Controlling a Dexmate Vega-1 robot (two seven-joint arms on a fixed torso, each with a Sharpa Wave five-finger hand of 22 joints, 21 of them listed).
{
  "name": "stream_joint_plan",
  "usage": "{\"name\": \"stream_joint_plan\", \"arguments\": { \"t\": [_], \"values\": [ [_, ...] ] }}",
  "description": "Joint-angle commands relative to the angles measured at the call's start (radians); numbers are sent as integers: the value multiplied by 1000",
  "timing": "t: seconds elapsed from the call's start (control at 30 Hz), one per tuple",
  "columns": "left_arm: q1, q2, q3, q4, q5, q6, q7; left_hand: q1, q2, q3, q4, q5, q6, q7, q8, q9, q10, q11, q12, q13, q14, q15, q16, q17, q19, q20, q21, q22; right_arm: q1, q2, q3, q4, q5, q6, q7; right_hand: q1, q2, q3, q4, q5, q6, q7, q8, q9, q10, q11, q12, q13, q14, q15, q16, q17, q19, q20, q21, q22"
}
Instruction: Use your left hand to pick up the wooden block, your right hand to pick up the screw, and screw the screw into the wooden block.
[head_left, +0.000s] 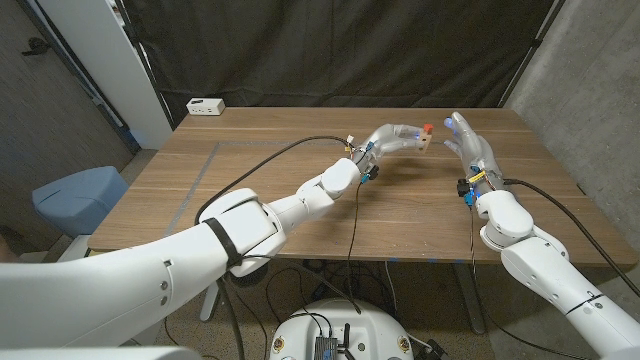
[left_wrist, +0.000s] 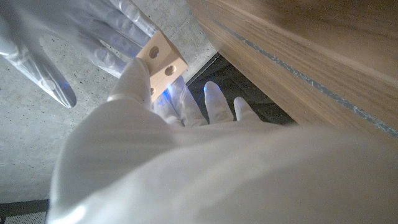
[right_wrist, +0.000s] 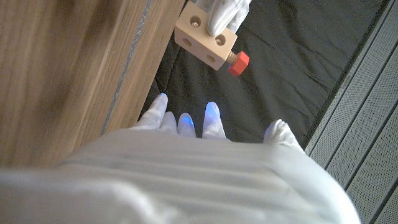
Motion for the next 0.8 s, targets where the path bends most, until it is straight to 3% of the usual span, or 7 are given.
{"name": "stream_joint_plan", "arguments": {
  "t": [0.03, 0.8],
  "values": [
    [14, 4, -5, -12, 19, -27, -7, 1, 17, 21, 24, 3, 97, 23, 9, 1, 10, -1, 8, 90, 9, -56, 2, 4, 9, 1, 5, 3, -68, 12, 8, -40, -10, 31, -24, -9, 2, -1, 0, 2, -3, 3, 8, 2, -9, 2, 2, 1, -11, 4, 3, 2, -9, -1, 3, -1],
    [17, 2, -11, -9, 22, -24, -25, 2, 18, 21, 23, 2, 99, 24, 10, 1, 10, -1, 7, 89, 9, -56, 2, 4, 8, 0, 4, 3, -79, 33, -12, -28, -1, 46, -10, -35, 20, -3, 7, 5, -26, 14, 8, 1, -92, 17, -3, 0, -67, 8, 2, 2, -47, -3, 8, -2]
  ]
}}
